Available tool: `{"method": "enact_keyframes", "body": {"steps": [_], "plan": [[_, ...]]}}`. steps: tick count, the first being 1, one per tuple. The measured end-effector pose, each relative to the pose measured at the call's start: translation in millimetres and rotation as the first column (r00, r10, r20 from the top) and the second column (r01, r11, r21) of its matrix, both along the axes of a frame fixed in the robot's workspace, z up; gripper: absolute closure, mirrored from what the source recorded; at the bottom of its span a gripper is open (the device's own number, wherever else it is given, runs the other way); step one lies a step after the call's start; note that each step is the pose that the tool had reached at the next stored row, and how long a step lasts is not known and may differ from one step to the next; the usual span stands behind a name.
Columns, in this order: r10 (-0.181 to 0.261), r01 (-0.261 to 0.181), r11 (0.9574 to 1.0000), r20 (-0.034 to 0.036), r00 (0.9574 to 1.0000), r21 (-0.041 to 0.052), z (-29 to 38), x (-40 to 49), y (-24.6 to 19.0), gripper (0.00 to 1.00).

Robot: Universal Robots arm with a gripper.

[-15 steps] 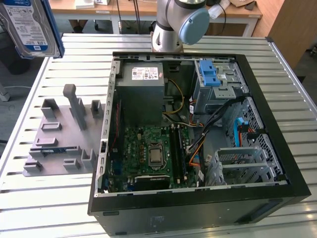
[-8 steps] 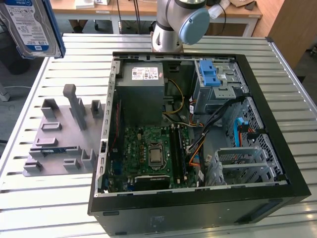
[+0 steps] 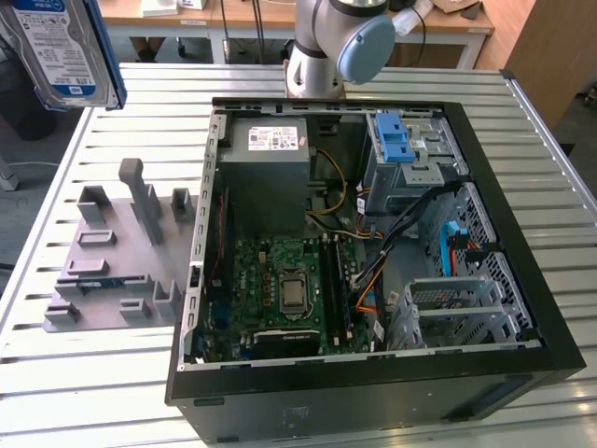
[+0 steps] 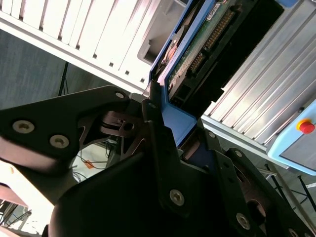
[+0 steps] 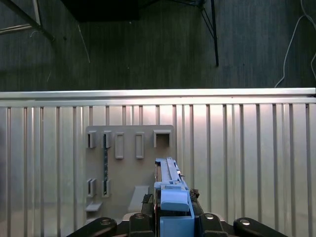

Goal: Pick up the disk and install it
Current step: 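Pick up the disk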

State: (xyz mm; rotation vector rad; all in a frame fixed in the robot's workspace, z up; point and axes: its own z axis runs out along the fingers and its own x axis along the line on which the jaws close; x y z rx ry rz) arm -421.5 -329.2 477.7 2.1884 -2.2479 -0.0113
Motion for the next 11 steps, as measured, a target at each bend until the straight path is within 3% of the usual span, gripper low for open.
{"method": "enact_keyframes", "body": {"steps": [11], "plan": [[0.0, 0.0, 1.0, -0.0001, 1.0, 0.0, 0.0, 5.4, 0.0, 0.64]]}}
